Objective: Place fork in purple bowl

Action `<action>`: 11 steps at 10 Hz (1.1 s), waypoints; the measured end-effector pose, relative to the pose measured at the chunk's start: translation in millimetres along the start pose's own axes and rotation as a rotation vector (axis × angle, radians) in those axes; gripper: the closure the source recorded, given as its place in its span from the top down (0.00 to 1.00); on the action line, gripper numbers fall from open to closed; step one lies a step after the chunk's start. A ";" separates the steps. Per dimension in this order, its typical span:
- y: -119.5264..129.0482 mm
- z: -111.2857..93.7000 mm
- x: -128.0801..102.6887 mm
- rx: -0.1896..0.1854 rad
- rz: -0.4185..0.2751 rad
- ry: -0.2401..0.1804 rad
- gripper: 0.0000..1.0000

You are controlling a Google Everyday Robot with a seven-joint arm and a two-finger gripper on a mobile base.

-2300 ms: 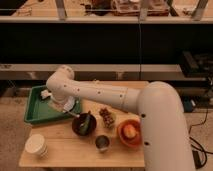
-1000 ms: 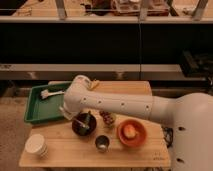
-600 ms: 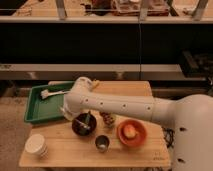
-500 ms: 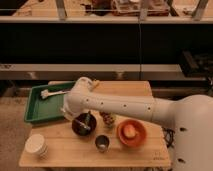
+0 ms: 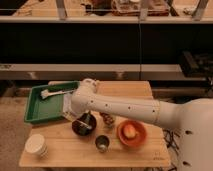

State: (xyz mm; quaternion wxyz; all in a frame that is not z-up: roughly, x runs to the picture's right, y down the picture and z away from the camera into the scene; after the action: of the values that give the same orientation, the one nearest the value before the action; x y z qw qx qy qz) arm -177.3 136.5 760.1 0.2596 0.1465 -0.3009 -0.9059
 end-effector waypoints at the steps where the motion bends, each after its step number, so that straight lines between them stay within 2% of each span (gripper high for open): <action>1: 0.5 0.2 -2.7 0.002 -0.011 0.010 0.56; 3: 0.6 0.4 -9.9 0.010 -0.022 0.018 0.76; 4: -1.7 0.9 -12.2 0.016 -0.024 0.019 0.80; 6: -2.3 -0.6 -18.3 0.024 -0.011 0.019 0.80; 9: -3.6 -4.1 -14.0 0.052 0.095 0.025 0.80; 11: -2.8 -5.8 -13.3 0.054 0.118 0.031 0.80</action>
State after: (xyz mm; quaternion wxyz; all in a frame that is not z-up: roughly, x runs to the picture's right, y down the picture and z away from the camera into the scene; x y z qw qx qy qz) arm -164.9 143.1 755.3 0.3131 0.1493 -0.3293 -0.8782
